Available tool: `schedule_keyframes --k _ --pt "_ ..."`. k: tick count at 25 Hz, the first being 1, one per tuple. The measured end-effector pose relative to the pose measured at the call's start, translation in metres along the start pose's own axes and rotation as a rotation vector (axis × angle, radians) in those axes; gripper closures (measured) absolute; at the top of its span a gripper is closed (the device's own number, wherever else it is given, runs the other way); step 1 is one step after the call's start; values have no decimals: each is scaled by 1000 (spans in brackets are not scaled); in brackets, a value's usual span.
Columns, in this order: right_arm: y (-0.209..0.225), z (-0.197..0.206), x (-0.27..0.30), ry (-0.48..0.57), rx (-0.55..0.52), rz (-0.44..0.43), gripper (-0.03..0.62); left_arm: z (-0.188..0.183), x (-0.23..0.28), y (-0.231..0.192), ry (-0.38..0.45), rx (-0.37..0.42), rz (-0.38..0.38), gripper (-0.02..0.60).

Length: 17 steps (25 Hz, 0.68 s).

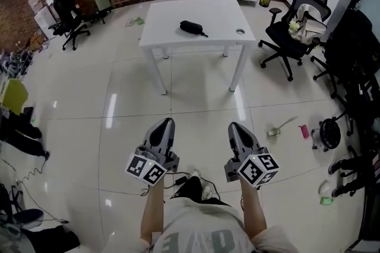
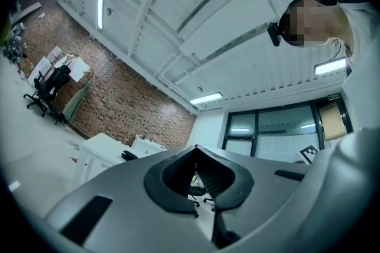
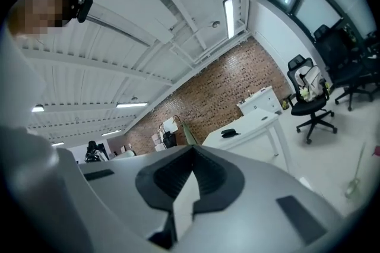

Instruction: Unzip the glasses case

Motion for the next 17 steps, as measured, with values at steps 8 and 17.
schedule_keyframes --k 8,17 --pt "-30 5 -34 28 -33 25 594 16 -27 17 -46 -31 6 578" --pt "-63 21 -27 22 -69 16 594 7 -43 7 -49 -20 -11 578"
Point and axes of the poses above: the fingertips, and each gripper's own axes: x forward along the fingers, y to its right, z out of its underside, the point moved 2 cm from there along -x, backward along the fingers, and after that the axes turned 8 degrees about -y, right-handed, at the moved point
